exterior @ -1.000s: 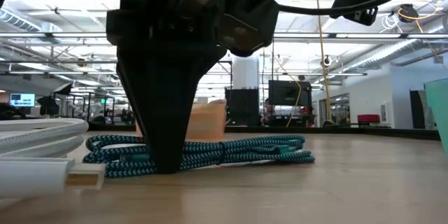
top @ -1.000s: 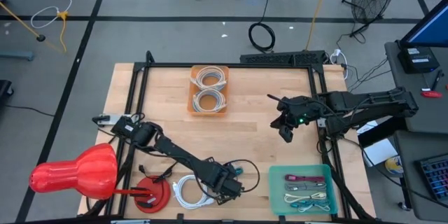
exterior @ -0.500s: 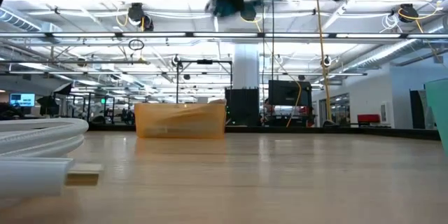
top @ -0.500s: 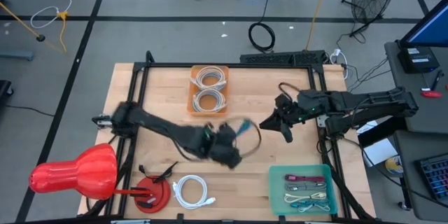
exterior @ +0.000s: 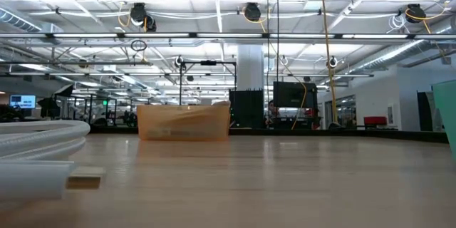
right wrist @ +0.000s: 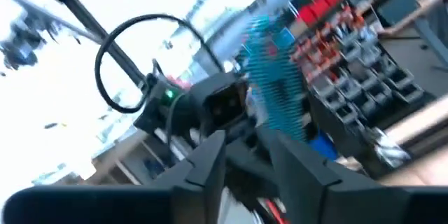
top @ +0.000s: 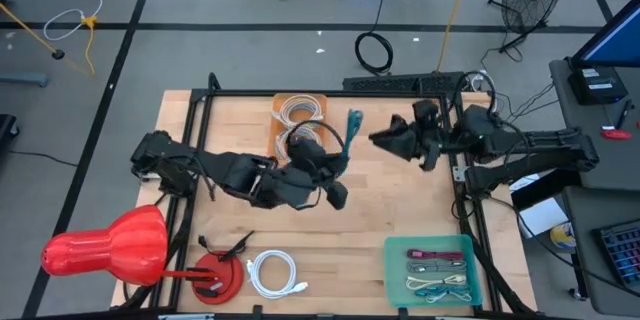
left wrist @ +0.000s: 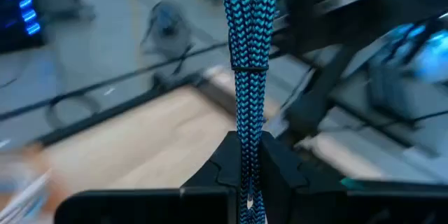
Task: Pick & Place USB Port
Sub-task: Put the blue patterned usb cable into the blue bin
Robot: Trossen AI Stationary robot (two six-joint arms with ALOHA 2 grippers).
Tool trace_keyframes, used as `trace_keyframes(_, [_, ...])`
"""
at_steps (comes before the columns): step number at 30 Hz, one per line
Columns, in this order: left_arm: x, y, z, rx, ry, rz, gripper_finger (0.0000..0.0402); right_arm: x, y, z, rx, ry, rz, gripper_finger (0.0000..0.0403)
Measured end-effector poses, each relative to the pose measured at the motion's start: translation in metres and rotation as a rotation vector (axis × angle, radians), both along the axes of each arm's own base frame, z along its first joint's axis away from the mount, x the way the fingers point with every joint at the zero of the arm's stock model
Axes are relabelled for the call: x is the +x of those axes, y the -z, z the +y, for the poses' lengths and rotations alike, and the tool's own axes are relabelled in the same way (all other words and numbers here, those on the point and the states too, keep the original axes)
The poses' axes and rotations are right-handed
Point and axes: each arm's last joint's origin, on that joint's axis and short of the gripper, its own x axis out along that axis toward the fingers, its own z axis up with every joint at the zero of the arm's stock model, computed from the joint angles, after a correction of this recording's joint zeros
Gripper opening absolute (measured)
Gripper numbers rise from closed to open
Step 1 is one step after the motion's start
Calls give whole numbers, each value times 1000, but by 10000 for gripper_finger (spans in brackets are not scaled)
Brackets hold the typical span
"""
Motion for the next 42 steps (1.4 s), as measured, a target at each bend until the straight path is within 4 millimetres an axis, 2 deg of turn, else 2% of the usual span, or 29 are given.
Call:
trace_keyframes(4, [7,-14,7,26,50,-98,23,5,-8,-7,14,-24,-123,141])
trace_keyframes(10, [16,-12,19,19,88,-105,23,11,-6,-8,5,-62,-132,172])
trace_keyframes(19, [18,-16,24,16,121,-134,22,13,-5,-8,-30,-50,-128,170])
trace_keyframes(25, [15,-16,14,18,126,-128,22,13,-4,-7,-46,-76,-119,169])
trace_keyframes(34, [2,-28,3,1,149,-173,22,13,-3,-7,-50,-73,-111,169])
trace_keyframes(42, [9,-25,9,-42,198,-178,22,13,-3,-7,-56,-70,-110,169])
